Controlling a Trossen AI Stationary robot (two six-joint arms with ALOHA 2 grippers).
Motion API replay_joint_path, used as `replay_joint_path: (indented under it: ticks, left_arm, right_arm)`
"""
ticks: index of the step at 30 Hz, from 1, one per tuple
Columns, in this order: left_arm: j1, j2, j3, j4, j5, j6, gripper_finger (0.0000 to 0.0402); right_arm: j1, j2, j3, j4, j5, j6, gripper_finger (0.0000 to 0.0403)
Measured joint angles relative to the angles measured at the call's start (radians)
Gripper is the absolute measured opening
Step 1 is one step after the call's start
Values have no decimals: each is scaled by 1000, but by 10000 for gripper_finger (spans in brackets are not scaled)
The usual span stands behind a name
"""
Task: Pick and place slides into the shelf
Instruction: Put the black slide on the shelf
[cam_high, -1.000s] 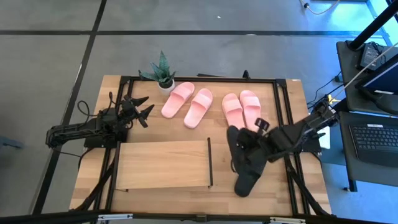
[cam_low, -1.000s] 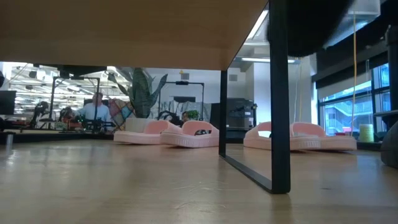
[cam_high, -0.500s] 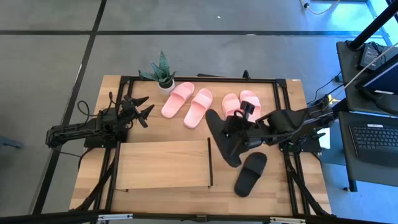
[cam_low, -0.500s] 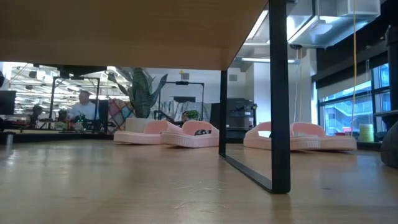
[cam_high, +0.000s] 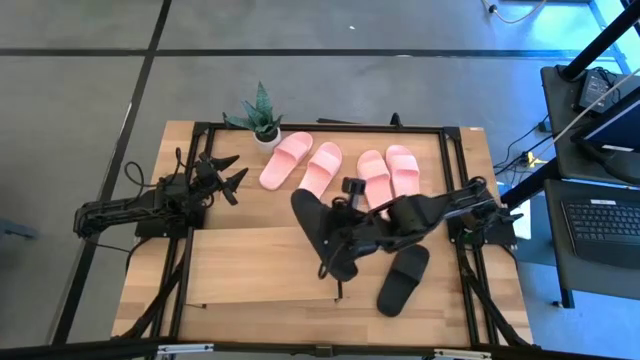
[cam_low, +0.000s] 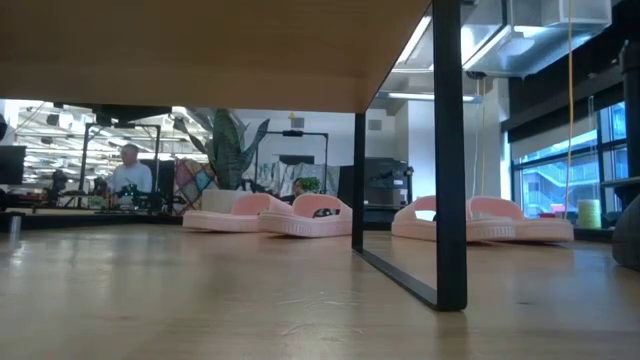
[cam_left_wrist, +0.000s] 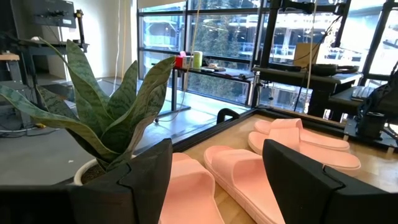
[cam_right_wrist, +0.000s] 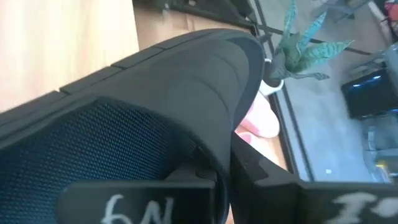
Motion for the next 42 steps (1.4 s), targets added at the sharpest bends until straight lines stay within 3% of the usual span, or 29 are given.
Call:
replay_joint_path:
  ticks: [17,22,26,33,42]
  left_arm:
    - [0,1,0,24,27,0,242]
    - [0,0,54,174,253,1,237]
    - [-13,21,151,153,457,11,227]
    - [-85,294,376,-63,473,86,213]
    - [-198,753,799,-490,320,156,211]
  right_arm:
    - [31,46,21,104,39,99,13]
    - [30,46,21,106,39,98,13]
    - [30,46,21,107,36,95,14]
    - [30,46,21,112,28,92,13]
    - [30,45,21,90,13,69,13]
